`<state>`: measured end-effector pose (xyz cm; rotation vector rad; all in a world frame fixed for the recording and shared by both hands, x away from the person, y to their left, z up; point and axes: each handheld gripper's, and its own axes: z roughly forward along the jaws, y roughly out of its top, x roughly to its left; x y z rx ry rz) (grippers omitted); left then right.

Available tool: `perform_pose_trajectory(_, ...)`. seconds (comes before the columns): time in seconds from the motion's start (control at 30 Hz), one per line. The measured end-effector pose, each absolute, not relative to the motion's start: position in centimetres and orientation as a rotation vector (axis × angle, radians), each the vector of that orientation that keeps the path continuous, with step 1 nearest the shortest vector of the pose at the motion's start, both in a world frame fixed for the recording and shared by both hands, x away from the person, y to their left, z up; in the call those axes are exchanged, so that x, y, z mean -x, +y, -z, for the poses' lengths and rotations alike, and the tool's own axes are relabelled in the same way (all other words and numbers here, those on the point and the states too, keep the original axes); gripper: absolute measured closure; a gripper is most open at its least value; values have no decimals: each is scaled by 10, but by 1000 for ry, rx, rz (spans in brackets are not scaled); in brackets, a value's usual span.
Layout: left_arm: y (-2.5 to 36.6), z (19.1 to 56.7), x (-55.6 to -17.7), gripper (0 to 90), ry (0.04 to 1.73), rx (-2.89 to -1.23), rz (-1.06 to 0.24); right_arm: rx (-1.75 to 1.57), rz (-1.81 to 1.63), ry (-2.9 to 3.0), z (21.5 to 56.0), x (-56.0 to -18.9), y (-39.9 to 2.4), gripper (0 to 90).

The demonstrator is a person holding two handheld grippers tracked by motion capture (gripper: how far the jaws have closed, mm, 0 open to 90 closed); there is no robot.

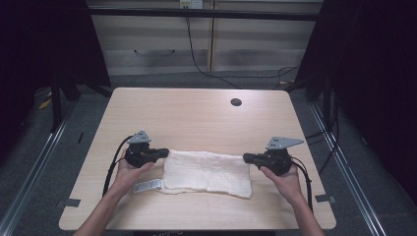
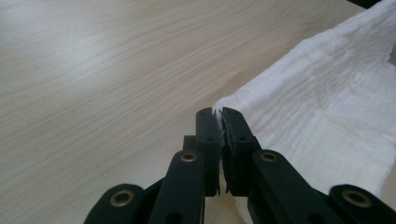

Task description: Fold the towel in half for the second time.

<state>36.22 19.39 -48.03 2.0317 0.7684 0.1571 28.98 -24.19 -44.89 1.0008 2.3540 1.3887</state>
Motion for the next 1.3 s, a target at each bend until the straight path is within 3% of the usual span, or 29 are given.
perform_pose_trajectory(0.8, 193, 481, -359, 868, 802, -2018, -190, -903, -1430, 2524, 465, -230, -216, 869)
perform_pose_trajectory(1.3, 190, 481, -359, 869, 783, -2028, -194, -853, -1312, 2736, 494, -216, -200, 867)
